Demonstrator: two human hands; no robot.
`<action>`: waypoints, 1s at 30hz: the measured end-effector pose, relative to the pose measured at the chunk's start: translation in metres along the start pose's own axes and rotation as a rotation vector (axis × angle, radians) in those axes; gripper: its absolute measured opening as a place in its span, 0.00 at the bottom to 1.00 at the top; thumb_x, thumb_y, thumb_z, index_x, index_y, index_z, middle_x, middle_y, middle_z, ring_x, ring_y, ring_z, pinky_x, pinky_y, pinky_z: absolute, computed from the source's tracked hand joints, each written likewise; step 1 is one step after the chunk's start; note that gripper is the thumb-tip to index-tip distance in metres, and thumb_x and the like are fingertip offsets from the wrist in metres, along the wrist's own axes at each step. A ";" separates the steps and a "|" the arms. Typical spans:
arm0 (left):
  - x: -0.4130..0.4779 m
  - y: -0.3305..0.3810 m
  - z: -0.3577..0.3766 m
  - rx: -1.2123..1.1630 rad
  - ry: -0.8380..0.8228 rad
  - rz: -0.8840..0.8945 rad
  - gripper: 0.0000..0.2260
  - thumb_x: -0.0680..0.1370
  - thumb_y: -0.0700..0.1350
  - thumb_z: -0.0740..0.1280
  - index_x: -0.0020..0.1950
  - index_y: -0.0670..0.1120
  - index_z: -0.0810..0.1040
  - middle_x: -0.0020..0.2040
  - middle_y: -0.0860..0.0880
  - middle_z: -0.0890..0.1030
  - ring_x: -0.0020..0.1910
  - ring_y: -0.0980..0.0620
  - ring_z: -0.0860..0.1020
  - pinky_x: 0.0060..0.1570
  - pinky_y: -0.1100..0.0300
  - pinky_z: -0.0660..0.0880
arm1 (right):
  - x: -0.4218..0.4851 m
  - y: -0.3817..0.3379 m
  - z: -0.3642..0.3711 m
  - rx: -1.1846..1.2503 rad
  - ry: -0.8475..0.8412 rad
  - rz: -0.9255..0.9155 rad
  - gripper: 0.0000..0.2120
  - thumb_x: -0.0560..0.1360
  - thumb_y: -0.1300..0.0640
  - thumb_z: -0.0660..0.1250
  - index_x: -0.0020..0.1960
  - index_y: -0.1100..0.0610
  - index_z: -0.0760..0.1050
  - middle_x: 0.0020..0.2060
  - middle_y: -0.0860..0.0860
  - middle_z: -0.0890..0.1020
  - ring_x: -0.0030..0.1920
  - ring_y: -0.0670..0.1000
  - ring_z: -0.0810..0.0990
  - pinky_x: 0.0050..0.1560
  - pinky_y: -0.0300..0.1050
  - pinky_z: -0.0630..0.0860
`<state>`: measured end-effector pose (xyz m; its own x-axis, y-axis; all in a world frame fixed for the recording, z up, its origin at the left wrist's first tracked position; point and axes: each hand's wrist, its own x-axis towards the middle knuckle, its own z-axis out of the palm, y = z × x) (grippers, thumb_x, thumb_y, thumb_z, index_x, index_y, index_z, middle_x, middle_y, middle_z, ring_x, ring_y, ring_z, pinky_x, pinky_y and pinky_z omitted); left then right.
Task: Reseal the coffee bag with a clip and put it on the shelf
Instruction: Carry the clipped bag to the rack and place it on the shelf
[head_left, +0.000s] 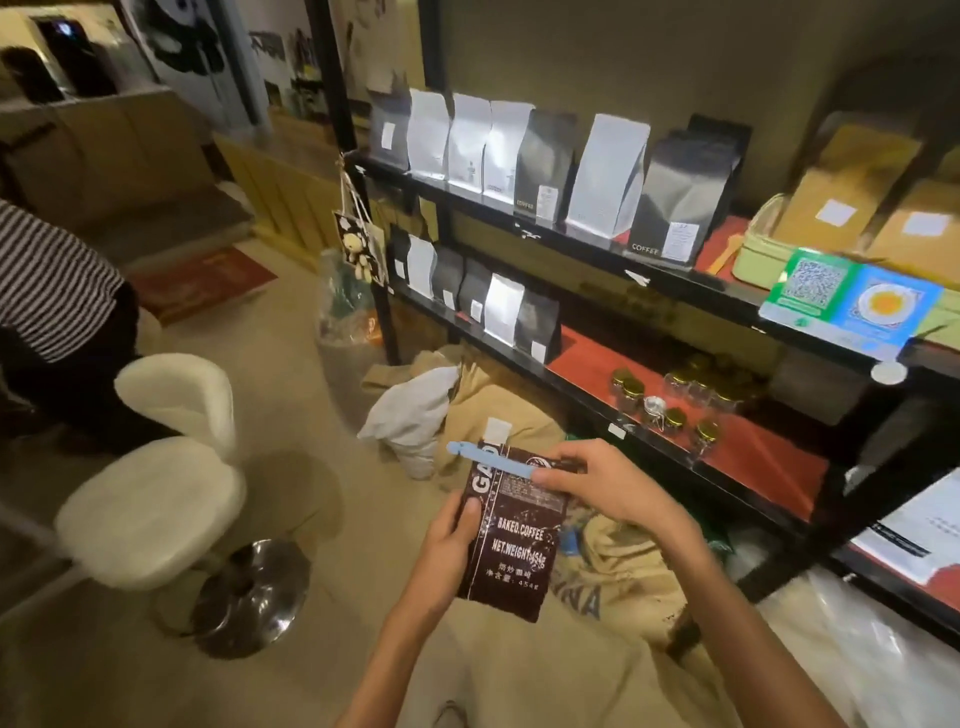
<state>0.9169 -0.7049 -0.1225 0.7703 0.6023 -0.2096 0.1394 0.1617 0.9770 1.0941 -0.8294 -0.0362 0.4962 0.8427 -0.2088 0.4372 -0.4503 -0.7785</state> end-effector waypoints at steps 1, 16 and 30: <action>0.016 0.006 -0.005 0.002 -0.022 0.003 0.09 0.82 0.52 0.63 0.59 0.52 0.79 0.52 0.48 0.86 0.48 0.52 0.85 0.44 0.61 0.80 | 0.013 -0.001 -0.005 0.008 0.005 0.011 0.09 0.77 0.48 0.71 0.53 0.50 0.83 0.45 0.48 0.87 0.45 0.46 0.86 0.53 0.54 0.81; 0.286 0.076 0.012 0.155 -0.294 -0.099 0.10 0.85 0.48 0.57 0.62 0.48 0.75 0.57 0.45 0.84 0.55 0.45 0.84 0.58 0.49 0.79 | 0.226 0.047 -0.098 0.072 0.263 0.136 0.05 0.77 0.48 0.70 0.52 0.43 0.81 0.46 0.41 0.86 0.48 0.41 0.84 0.50 0.44 0.80; 0.434 0.057 0.050 0.263 -0.612 -0.098 0.12 0.85 0.43 0.58 0.67 0.57 0.69 0.59 0.60 0.81 0.57 0.62 0.80 0.53 0.69 0.77 | 0.306 0.081 -0.146 -0.202 0.329 0.276 0.16 0.73 0.45 0.71 0.60 0.47 0.82 0.56 0.43 0.85 0.57 0.48 0.82 0.53 0.40 0.74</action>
<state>1.2899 -0.4734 -0.1554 0.9495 0.0300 -0.3123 0.3135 -0.0492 0.9483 1.3910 -0.6508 -0.0770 0.8113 0.5600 -0.1680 0.3765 -0.7203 -0.5825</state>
